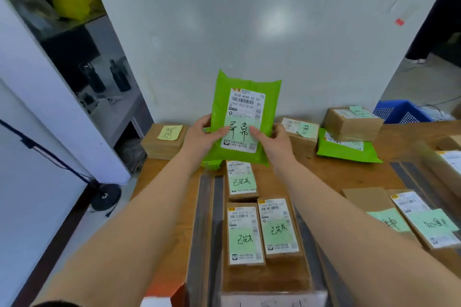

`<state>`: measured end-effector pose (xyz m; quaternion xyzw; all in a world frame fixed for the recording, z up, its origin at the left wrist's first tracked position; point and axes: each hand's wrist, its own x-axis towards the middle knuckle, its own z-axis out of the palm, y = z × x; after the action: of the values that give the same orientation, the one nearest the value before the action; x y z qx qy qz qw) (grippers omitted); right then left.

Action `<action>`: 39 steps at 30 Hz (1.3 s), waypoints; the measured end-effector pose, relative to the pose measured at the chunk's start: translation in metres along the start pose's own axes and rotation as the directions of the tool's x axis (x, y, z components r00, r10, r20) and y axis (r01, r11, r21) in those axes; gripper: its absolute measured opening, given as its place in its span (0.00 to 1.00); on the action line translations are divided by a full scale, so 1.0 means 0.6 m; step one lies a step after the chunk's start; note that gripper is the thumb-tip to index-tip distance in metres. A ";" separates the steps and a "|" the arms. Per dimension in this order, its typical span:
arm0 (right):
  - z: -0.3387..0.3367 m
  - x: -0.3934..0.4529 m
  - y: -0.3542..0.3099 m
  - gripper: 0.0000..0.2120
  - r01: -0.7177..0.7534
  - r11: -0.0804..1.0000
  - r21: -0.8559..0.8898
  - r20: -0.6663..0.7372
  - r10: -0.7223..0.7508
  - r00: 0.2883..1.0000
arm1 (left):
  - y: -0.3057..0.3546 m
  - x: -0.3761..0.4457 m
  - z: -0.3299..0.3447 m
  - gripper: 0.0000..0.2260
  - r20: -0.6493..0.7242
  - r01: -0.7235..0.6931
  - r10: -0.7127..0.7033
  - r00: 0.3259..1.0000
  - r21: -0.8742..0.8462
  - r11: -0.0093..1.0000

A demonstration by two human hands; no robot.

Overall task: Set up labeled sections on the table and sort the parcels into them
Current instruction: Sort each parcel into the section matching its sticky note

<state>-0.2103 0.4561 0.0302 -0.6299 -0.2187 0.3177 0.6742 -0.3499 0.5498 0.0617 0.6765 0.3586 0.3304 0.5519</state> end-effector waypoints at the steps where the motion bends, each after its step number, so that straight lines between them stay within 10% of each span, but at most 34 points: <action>1: 0.010 -0.019 -0.006 0.16 -0.007 1.000 0.009 0.018 0.007 1.000 | 0.004 -0.018 -0.017 0.19 -0.021 0.014 -0.014 1.000 0.006 1.000; 20: 0.172 -0.296 0.024 0.25 -0.036 0.988 -0.152 0.288 0.079 0.954 | 0.001 -0.332 -0.252 0.11 -0.236 0.196 -0.199 0.951 -0.038 0.980; 39: 0.281 -0.278 0.138 0.22 -0.207 0.722 -0.660 0.008 0.283 0.959 | -0.179 -0.246 -0.324 0.21 0.014 0.367 -0.384 0.923 0.266 0.891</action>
<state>-0.4574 0.4589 -0.0151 -0.8302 -0.2665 0.3412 0.3512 -0.6039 0.5377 -0.0182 0.6711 0.5040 0.1454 0.5239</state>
